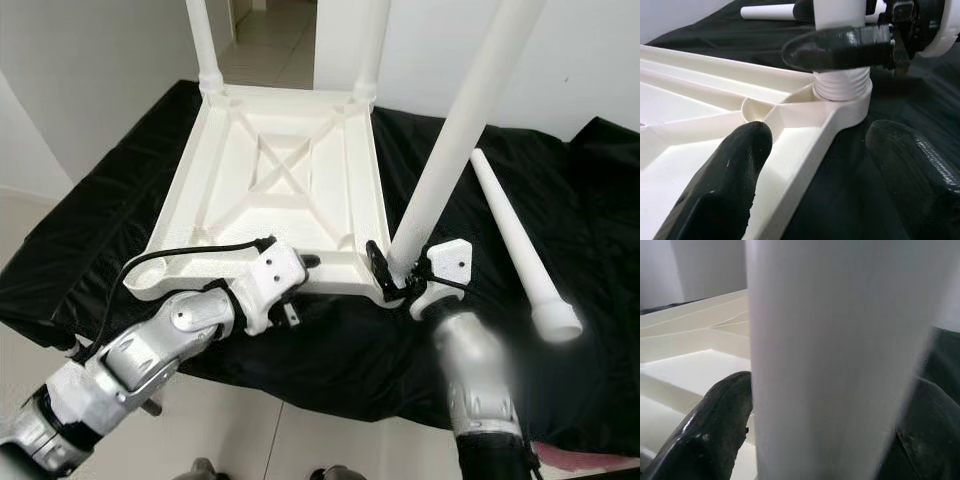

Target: Building children table

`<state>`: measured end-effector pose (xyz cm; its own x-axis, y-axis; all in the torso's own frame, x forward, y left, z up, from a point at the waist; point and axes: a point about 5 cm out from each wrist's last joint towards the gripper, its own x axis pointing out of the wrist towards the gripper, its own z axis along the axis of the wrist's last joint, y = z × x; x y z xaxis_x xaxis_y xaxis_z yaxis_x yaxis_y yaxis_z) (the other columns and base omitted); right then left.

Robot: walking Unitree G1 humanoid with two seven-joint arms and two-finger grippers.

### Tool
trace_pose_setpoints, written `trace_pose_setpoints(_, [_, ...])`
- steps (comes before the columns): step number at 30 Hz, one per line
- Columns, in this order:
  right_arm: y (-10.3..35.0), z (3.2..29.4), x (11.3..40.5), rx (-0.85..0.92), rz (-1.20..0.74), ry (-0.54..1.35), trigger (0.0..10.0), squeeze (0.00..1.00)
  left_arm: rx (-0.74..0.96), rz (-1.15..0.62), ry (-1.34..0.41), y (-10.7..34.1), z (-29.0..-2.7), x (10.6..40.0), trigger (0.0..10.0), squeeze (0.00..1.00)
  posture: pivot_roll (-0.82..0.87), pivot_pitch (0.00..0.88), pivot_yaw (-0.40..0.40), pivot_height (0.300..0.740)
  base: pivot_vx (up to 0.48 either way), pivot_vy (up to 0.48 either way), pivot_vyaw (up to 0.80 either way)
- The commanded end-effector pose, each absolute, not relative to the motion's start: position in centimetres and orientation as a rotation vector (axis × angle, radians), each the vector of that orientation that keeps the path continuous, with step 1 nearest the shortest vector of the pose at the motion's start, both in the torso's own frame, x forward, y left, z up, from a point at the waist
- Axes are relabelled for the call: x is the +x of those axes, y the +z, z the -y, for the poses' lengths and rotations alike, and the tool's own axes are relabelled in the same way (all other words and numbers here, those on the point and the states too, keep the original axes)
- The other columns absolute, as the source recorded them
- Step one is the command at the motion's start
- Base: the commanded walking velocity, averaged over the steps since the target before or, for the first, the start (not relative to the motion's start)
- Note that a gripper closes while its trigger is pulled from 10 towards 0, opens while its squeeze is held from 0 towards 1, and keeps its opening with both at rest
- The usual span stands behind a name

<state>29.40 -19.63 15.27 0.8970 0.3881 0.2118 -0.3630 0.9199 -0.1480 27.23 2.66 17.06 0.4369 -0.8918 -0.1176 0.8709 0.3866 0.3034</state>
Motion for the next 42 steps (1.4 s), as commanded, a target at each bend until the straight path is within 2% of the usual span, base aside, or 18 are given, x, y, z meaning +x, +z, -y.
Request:
trace_pose_setpoints(1, [14.8, 19.1, 30.0, -0.109, 0.224, 0.459, 10.0, 0.0, 0.37, 0.049, -1.367, 16.8, -1.8, 25.9, 10.0, 0.0, -0.01, 0.081, -0.008, 0.74, 0.0, 0.0, 0.0])
trace_pose_setpoints(4, [14.8, 19.0, 30.2, -0.107, 0.223, 0.467, 10.0, 0.0, 0.369, 0.049, -1.37, 16.8, -1.7, 25.9, 10.0, 0.0, -0.01, 0.082, -0.006, 0.74, 0.0, 0.0, 0.0])
trace_pose_setpoints(5, [14.7, 18.9, 30.4, -0.115, 0.216, 0.483, 6.4, 0.0, 0.367, 0.051, -1.374, 16.9, -1.6, 25.8, 10.0, 0.0, -0.01, 0.082, -0.006, 0.74, 0.0, 0.0, 0.0])
trace_pose_setpoints(6, [14.7, 18.9, 30.6, -0.121, 0.213, 0.494, 3.4, 0.0, 0.365, 0.053, -1.375, 16.9, -1.6, 25.8, 10.0, 0.0, 0.0, 0.082, -0.006, 0.74, 0.0, 0.0, 0.0])
trace_pose_setpoints(9, [14.7, 18.9, 30.7, -0.126, 0.213, 0.505, 3.4, 0.0, 0.365, 0.054, -1.376, 16.9, -1.5, 25.8, 10.0, 0.0, 0.0, 0.082, -0.006, 0.74, 0.0, 0.0, 0.0])
trace_pose_setpoints(10, [14.7, 19.3, 31.0, -0.138, 0.213, 0.507, 0.0, 0.0, 0.367, 0.057, -1.372, 17.0, -1.6, 25.8, 10.0, 0.0, 0.0, 0.084, -0.009, 0.74, 0.0, 0.0, 0.0])
trace_pose_setpoints(19, [14.5, 20.3, 31.1, -0.139, 0.202, 0.505, 0.0, 0.0, 0.358, 0.06, -1.359, 16.9, -1.5, 25.9, 10.0, 0.0, 0.0, 0.086, -0.014, 0.74, 0.0, 0.0, 0.0])
trace_pose_setpoints(20, [14.3, 20.4, 31.0, -0.125, 0.196, 0.498, 2.0, 0.0, 0.357, 0.06, -1.359, 16.9, -1.4, 25.9, 10.0, 0.0, 0.0, 0.087, -0.015, 0.74, 0.0, 0.0, 0.0])
trace_pose_setpoints(21, [14.3, 20.4, 31.0, -0.125, 0.196, 0.498, 2.0, 0.0, 0.357, 0.06, -1.359, 16.9, -1.4, 25.9, 10.0, 0.0, 0.0, 0.087, -0.015, 0.74, 0.0, 0.0, 0.0])
trace_pose_setpoints(22, [14.2, 20.4, 30.8, -0.116, 0.19, 0.487, 10.0, 0.0, 0.355, 0.06, -1.36, 16.9, -1.4, 25.8, 10.0, 0.0, 0.0, 0.087, -0.015, 0.74, 0.0, 0.0, 0.0])
trace_pose_setpoints(27, [14.1, 20.4, 30.7, -0.09, 0.189, 0.471, 10.0, 0.0, 0.352, 0.059, -1.359, 16.9, -1.4, 25.8, 10.0, 0.0, -0.01, 0.086, -0.015, 0.74, 0.0, 0.0, 0.0])
trace_pose_setpoints(38, [14.2, 19.1, 30.4, -0.031, 0.143, 0.223, 10.0, 0.0, 0.351, 0.066, -1.359, 16.9, -1.2, 25.9, 10.0, 0.0, -0.02, 0.082, -0.022, 0.74, 0.0, 0.0, 0.0])
trace_pose_setpoints(42, [14.2, 19.1, 30.4, -0.021, 0.135, 0.186, 10.0, 0.0, 0.352, 0.066, -1.358, 16.9, -1.3, 26.0, 10.0, 0.0, -0.02, 0.078, -0.023, 0.74, 0.0, 0.0, 0.0])
